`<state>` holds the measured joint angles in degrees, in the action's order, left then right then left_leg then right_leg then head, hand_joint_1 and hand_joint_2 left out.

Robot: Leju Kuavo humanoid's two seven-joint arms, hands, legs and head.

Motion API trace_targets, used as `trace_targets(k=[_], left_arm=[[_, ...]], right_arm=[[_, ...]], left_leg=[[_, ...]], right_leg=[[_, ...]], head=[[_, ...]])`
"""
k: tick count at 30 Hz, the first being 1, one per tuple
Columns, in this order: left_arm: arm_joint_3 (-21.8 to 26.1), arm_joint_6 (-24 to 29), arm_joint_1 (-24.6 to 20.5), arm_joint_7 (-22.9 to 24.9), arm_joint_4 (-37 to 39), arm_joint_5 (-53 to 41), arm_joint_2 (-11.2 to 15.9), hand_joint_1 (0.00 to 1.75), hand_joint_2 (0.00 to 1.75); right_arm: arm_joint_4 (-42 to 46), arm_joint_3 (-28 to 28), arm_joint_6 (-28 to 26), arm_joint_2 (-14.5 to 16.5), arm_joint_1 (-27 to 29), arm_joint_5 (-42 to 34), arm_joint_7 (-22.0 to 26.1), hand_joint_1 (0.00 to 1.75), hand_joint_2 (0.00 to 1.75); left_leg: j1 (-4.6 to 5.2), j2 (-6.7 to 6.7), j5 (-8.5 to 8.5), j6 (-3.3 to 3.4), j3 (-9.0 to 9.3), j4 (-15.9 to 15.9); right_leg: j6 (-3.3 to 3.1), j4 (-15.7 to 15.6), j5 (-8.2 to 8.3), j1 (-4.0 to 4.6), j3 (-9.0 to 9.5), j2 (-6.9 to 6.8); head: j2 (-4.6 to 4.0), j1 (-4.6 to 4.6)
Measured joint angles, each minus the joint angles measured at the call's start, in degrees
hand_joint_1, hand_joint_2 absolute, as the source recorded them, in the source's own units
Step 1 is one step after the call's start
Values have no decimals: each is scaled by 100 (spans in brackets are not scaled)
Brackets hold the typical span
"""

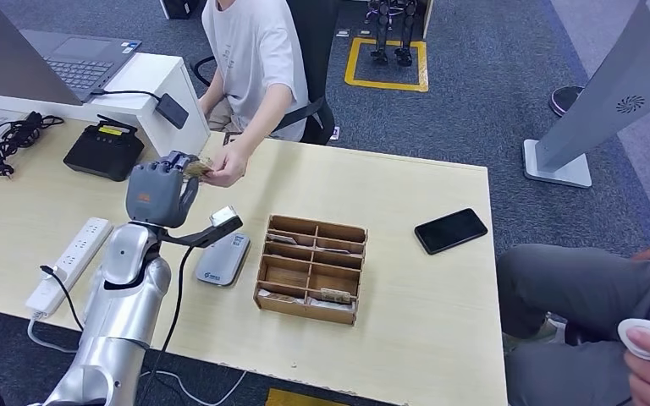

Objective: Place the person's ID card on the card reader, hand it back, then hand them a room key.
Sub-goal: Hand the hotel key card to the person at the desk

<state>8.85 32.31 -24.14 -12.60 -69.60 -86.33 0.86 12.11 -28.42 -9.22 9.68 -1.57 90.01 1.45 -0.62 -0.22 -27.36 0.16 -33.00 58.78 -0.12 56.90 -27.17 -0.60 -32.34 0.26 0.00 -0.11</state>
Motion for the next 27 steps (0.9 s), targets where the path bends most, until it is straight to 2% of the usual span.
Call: trace_targets(k=[3, 8, 15, 17, 21, 24, 27], left_arm=[[-8, -82, -4, -9, 30, 131, -4, 0, 175], [-7, -521, -31, -42, 26, 659, -108, 0, 175], [-4, -718, -45, -145, -37, 961, -225, 0, 175], [5, -1008, -31, -332, -134, 1388, -305, 0, 175], [15, -2140, 146, -797, -669, 2594, -623, 0, 175], [11, -2332, 278, -832, -970, 2741, -811, 0, 175], [12, -2369, 317, -832, -1135, 2765, -886, 0, 175]], right_arm=[[0, 1, 12, -12, 0, 0, -32, 0, 175], [0, 1, -17, -25, 0, 0, -36, 0, 175], [0, 1, -38, -38, 0, 0, -27, 0, 175], [0, -1, -47, -39, 0, -1, -27, 0, 175], [0, -31, -81, -41, -1, -17, -33, 0, 175], [0, -49, -90, -42, 3, -17, -33, 0, 175], [0, -56, -91, -44, 6, -17, -34, 0, 175]], left_leg=[[0, 0, 0, 0, 0, 0], [-1, -1, 0, 0, 0, 0], [0, -1, 0, 0, -1, 0], [0, -1, 0, 0, -1, 0], [1, -4, 0, 1, -5, 0], [1, 0, -2, 3, -5, 0], [1, -2, -3, 4, -5, 0]], right_leg=[[0, 0, 0, 0, 0, 0], [0, 0, 0, 1, 0, -1], [0, 1, 0, 0, 1, -1], [0, 1, 0, 0, 1, -1], [1, 0, 0, -1, 1, -4], [2, -1, 0, -1, 0, 0], [2, -2, 0, -1, -1, -3]], head=[[0, 0], [0, -1], [0, -1], [0, -2], [0, 1], [0, 0], [0, -1]])
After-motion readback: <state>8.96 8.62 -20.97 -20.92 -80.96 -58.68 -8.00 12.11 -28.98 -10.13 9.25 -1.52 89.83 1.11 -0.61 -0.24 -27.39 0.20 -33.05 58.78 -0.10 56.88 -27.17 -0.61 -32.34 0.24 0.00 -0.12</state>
